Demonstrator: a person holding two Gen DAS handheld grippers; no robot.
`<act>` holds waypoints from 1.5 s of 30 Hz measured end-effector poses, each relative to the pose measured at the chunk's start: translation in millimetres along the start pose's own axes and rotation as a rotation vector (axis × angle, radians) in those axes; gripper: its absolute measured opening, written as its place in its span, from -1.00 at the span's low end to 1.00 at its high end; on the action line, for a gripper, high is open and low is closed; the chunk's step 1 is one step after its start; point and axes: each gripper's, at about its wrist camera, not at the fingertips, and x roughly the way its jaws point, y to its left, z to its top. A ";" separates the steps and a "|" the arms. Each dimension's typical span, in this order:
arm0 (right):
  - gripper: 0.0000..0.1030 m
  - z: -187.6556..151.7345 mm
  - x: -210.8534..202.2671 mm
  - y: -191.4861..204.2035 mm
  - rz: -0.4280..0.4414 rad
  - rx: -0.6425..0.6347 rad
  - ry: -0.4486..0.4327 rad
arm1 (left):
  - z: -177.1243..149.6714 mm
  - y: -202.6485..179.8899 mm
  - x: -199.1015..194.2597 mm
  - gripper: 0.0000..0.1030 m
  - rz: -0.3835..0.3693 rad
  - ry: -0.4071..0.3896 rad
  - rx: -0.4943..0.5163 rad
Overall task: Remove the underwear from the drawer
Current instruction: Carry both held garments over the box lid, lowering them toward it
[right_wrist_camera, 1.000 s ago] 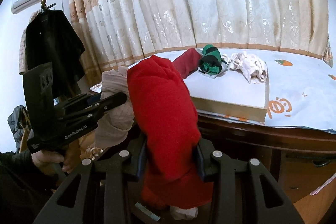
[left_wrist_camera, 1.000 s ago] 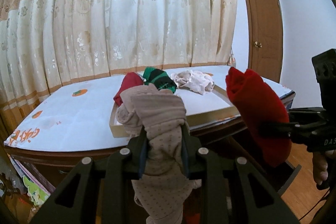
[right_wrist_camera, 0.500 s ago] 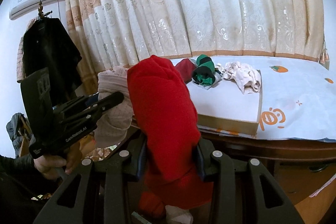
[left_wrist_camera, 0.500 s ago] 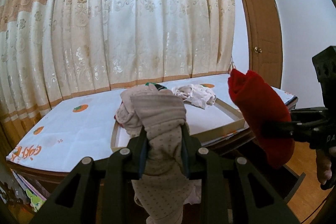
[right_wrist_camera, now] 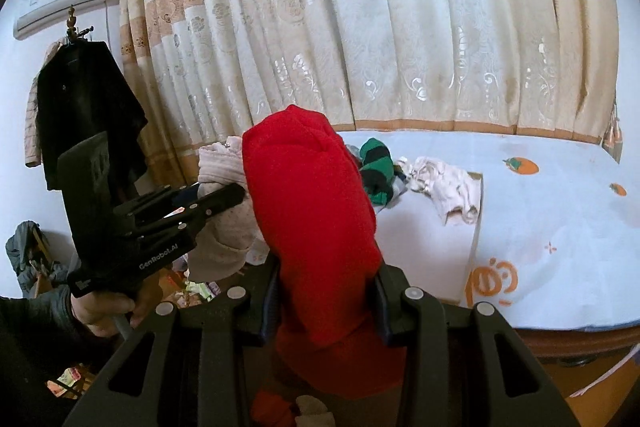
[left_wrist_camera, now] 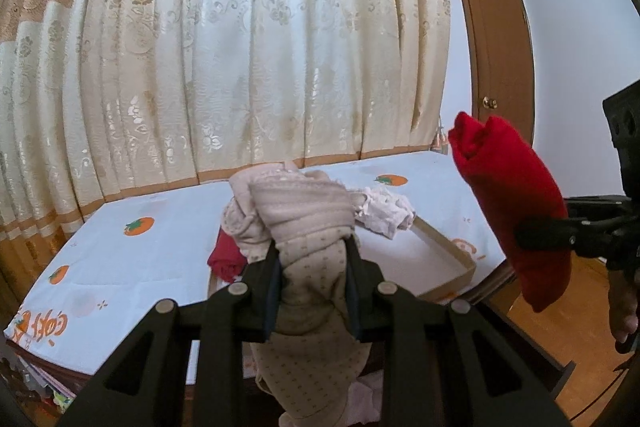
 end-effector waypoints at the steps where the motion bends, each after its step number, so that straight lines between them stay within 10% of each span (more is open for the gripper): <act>1: -0.22 3.1 1.0 -1.4 -0.003 -0.001 0.004 | 3.4 1.1 2.9 -0.51 0.002 -0.001 0.003; 45: -0.22 94.9 119.2 -74.2 -0.086 0.061 0.126 | 61.6 55.3 137.6 -0.51 0.005 0.184 -0.089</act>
